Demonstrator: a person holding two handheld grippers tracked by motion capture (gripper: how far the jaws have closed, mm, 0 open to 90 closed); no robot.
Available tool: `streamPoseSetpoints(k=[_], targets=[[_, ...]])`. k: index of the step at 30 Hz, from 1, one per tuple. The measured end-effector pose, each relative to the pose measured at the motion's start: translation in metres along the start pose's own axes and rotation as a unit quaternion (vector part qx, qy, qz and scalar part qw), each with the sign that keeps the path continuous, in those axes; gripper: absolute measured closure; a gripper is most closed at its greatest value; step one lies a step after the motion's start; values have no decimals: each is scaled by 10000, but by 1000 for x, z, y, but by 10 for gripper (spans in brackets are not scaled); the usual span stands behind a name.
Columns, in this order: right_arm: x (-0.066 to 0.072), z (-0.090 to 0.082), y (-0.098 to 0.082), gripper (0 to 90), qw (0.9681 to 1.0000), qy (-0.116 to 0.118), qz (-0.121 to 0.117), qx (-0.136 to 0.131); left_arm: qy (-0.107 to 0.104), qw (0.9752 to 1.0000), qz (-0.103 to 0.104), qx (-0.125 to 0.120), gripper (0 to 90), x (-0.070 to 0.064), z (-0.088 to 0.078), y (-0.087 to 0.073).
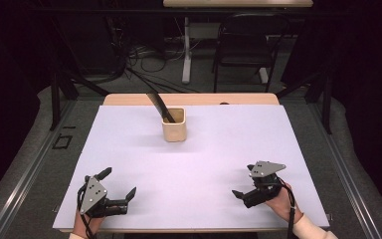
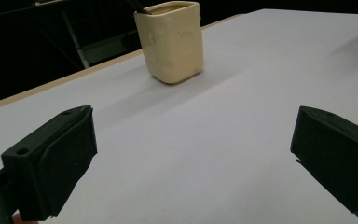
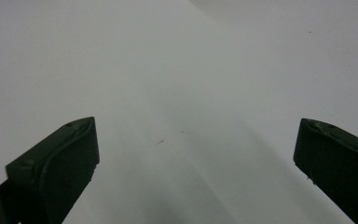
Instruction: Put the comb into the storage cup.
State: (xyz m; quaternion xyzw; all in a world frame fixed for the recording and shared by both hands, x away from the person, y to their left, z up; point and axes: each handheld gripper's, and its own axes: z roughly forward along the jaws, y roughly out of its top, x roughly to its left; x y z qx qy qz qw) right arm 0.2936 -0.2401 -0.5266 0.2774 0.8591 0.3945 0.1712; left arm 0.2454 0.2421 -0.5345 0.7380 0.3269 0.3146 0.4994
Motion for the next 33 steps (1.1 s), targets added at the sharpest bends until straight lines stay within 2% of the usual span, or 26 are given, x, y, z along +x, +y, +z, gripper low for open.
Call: streamPoseSetpoints(k=[3,6,17,21,26,33], targets=[[1,-3,-4,0,10000,-19,4,-30,12,10000,2,7,3,0,0,0],[3,-8,-5,0,9998,-167,-65,-80,10,10000,-1,12,3,0,0,0],[4,-19,-17,0,9997,-149,102,-190,10,10000,-2,13,3,0,0,0],[8,-21,-20,0,9997,-166,38,-185,12,10000,-11,-4,3,0,0,0],[11,-26,-22,0,9993,-154,4,-331,10,10000,-8,-2,3,0,0,0],[12,-29,-21,0,9988,-261,-98,-408,-44,10000,18,-1,3,0,0,0]])
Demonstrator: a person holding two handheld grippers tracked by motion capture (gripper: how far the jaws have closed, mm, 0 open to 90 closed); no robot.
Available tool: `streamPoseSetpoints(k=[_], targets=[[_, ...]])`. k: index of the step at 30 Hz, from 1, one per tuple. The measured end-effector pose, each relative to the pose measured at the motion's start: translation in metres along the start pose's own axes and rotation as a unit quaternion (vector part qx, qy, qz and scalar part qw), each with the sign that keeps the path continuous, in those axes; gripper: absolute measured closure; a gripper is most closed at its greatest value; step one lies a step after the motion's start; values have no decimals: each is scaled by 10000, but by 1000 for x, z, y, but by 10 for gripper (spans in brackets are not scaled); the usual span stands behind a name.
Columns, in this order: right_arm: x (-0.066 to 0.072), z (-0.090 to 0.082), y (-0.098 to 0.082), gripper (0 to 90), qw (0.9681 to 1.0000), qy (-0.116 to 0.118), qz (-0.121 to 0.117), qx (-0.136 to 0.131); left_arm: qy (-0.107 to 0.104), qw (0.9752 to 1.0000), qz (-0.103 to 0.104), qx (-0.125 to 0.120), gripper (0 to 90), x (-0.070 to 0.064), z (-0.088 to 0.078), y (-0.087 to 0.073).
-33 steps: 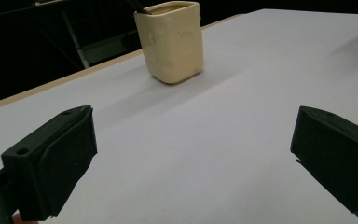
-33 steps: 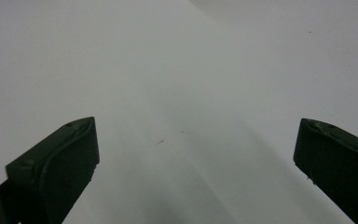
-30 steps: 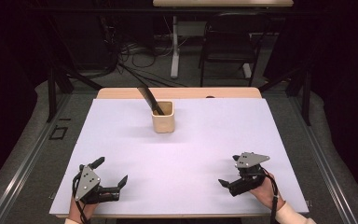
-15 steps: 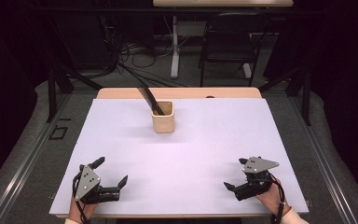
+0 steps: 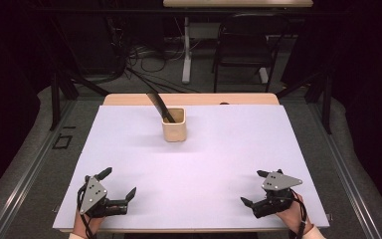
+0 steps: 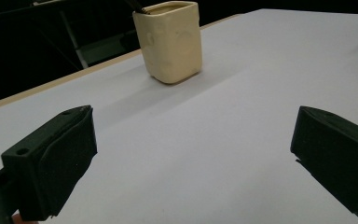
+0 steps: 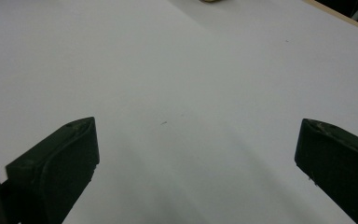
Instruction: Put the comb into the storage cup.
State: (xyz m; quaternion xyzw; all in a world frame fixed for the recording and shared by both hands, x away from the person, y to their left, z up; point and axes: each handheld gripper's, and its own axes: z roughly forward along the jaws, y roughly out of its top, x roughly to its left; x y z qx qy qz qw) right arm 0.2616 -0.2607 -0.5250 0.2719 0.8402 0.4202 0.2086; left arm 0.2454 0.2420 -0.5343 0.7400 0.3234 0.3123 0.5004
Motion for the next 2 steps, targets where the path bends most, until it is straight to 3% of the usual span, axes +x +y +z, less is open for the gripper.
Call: streamPoseSetpoints(k=[2], targets=[[0,0,0,0,10000,8,-21,22,-8,10000,3,18,3,0,0,0]])
